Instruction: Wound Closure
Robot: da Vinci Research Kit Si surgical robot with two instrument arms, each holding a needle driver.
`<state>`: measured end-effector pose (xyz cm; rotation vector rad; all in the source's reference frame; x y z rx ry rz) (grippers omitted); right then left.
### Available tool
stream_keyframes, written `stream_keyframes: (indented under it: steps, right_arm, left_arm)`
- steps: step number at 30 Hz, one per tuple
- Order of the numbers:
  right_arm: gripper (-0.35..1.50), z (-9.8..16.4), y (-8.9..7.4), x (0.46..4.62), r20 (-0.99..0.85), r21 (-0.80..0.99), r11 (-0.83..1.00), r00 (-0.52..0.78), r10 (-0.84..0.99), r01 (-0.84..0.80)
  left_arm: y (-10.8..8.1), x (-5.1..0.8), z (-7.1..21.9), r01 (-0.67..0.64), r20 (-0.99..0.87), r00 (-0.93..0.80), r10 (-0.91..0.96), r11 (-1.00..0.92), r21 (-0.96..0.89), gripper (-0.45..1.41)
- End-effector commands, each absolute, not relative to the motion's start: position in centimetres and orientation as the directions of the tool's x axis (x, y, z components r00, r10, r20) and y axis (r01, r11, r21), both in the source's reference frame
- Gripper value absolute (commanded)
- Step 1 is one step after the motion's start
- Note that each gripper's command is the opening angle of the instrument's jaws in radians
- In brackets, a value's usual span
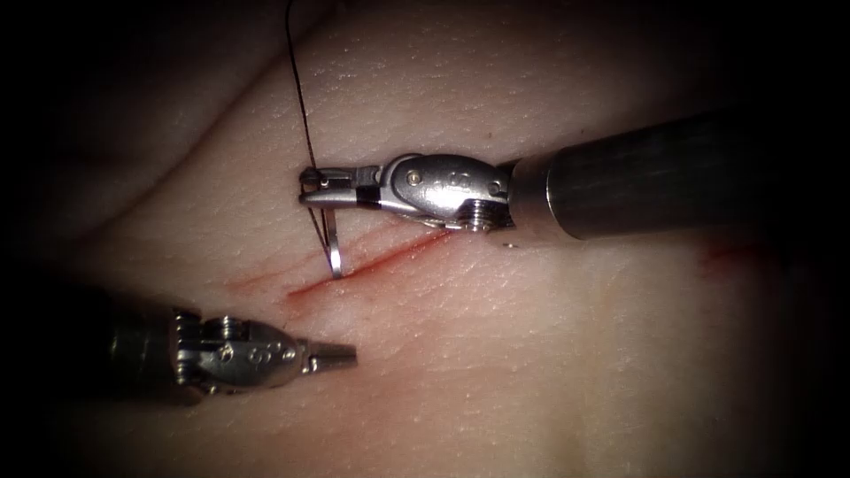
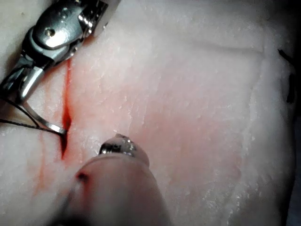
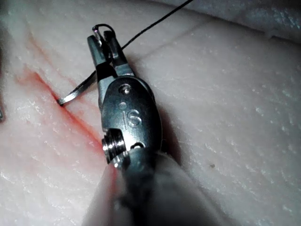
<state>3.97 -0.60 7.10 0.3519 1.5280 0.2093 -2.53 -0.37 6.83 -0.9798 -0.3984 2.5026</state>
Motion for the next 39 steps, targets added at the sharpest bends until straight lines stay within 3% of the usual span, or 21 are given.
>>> stream_keyframes:
  steps: [1, 18, 39]
  right_arm:
    - [-0.35, 7.15, -0.63, 4.02, -0.936, 0.351, 0.932, 0.040, 0.349, 0.091]
    - [-0.35, 7.17, -0.59, 4.03, -0.930, 0.367, 0.922, 0.045, 0.365, 0.119]
    - [-0.35, 7.19, -0.58, 4.04, -0.857, 0.515, 0.848, 0.057, 0.512, 0.127]
  left_arm:
    - [-0.44, -2.59, 6.89, -0.277, -0.573, -0.663, 0.481, -0.870, -0.409, -0.16]
    - [-0.48, -2.57, 7.04, -0.276, -0.578, -0.667, 0.471, -0.876, -0.396, -0.16]
    - [-0.52, -2.53, 7.12, -0.279, -0.577, -0.668, 0.470, -0.877, -0.391, -0.16]
